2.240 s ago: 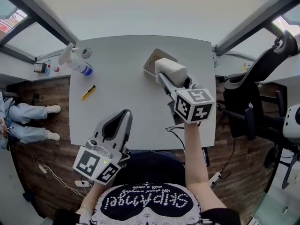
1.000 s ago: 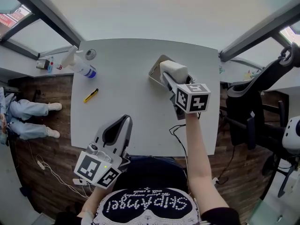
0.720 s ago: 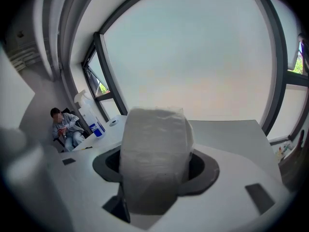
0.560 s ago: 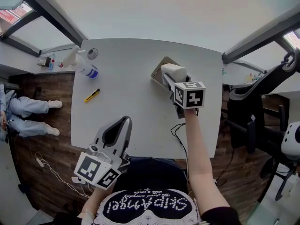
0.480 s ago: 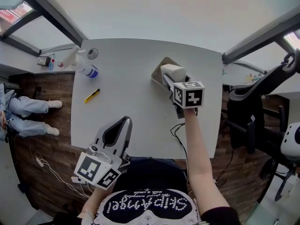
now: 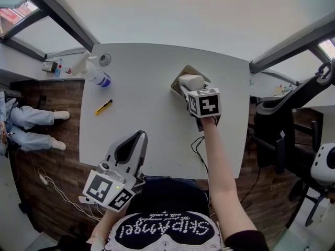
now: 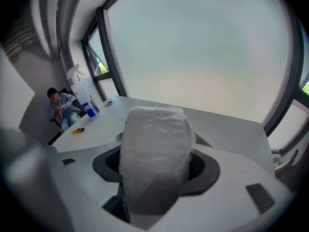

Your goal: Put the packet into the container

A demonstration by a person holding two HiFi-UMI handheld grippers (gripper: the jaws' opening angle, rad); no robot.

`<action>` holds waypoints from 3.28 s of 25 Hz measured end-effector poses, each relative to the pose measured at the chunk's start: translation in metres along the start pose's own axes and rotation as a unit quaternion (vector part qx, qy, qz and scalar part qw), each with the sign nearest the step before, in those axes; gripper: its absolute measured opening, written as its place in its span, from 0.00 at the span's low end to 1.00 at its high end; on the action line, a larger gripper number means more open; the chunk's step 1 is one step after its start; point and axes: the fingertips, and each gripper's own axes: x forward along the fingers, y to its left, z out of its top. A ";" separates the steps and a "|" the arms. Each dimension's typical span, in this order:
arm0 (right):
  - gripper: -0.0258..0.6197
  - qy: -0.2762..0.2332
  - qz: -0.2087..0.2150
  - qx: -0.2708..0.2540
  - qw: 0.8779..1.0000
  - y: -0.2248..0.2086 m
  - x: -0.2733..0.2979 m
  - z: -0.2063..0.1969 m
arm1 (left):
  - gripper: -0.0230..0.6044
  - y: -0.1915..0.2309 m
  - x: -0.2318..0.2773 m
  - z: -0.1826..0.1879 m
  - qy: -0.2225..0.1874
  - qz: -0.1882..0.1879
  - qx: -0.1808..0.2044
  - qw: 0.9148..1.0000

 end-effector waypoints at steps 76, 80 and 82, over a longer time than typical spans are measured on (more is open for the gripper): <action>0.36 -0.314 -0.051 -0.023 0.948 0.044 -0.230 0.075 | 0.05 -0.047 -0.021 0.006 -0.022 -0.081 0.035 0.996; 0.31 -0.325 -0.063 -0.038 0.943 0.057 -0.250 0.068 | 0.05 -0.054 -0.021 0.005 -0.020 -0.092 0.042 0.995; 0.29 -0.330 -0.060 -0.040 0.941 0.066 -0.258 0.063 | 0.05 -0.057 -0.022 0.005 -0.018 -0.095 0.046 0.994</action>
